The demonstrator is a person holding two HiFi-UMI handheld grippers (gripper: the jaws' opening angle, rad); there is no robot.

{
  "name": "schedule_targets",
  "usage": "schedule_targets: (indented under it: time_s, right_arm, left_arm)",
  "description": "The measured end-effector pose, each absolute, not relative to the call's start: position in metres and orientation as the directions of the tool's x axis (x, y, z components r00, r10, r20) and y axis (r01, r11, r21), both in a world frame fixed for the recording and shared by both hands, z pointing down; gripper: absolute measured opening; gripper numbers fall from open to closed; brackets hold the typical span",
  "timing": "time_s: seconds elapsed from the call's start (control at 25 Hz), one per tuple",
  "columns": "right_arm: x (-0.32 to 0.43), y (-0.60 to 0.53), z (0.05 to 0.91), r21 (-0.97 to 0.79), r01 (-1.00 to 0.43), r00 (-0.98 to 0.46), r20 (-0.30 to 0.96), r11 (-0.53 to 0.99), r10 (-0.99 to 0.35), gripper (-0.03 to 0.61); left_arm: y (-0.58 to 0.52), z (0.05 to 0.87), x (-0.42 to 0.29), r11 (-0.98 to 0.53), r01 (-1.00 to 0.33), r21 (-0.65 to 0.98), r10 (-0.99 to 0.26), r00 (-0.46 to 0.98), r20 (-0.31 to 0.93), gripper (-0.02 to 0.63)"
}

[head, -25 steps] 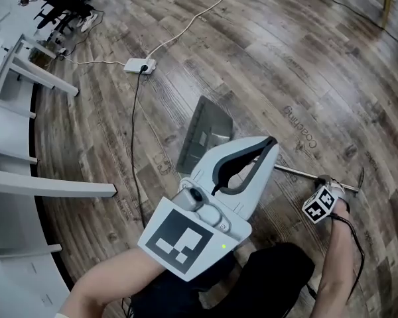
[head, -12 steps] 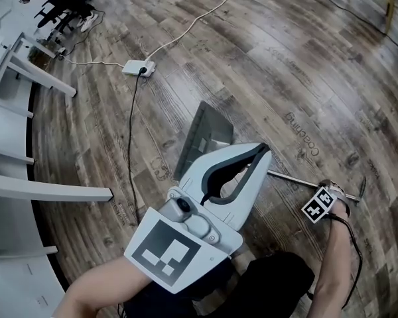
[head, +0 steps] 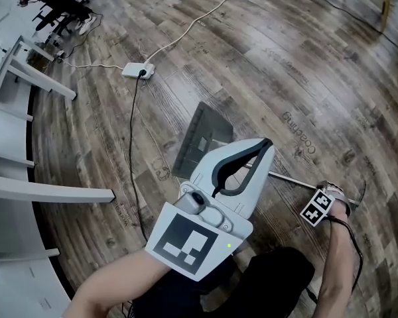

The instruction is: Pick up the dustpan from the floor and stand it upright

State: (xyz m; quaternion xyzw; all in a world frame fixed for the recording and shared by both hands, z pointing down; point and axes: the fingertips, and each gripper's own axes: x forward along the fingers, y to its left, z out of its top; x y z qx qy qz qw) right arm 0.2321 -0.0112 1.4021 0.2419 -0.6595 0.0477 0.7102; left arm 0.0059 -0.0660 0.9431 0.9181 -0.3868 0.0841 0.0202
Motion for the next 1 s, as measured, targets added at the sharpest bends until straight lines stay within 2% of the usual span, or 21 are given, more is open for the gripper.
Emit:
schedule_targets:
  time_s: [0.12,0.36,0.52,0.8,1.0]
  right_arm:
    - [0.238,0.005,1.423,0.293,-0.366,0.121,0.956,0.883,-0.267,0.103]
    - [0.238,0.008,1.334,0.333,-0.322,0.128,0.943,0.886,-0.308,0.104]
    - [0.233,0.016,1.273,0.342,-0.274,0.152,0.938,0.899,-0.311,0.101]
    - [0.238,0.026,1.151,0.320,-0.174,0.245,0.930,0.932,-0.273,0.100]
    - [0.248,0.029,1.072,0.253,-0.098,0.379,0.904,0.963,-0.199,0.101]
  left_arm:
    - [-0.059,0.988,0.008,-0.659,-0.751,-0.040,-0.744,0.644,0.176,0.001]
    - [-0.064,0.958,0.018,-0.640,-0.767,-0.037,-0.765,0.632,0.126,0.001]
    - [-0.053,0.938,0.033,-0.661,-0.750,0.014,-0.741,0.657,0.139,0.001]
    - [-0.050,0.854,0.041,-0.639,-0.758,0.130,-0.738,0.652,0.176,0.001]
    - [-0.056,0.778,0.040,-0.623,-0.759,0.188,-0.733,0.651,0.199,0.001]
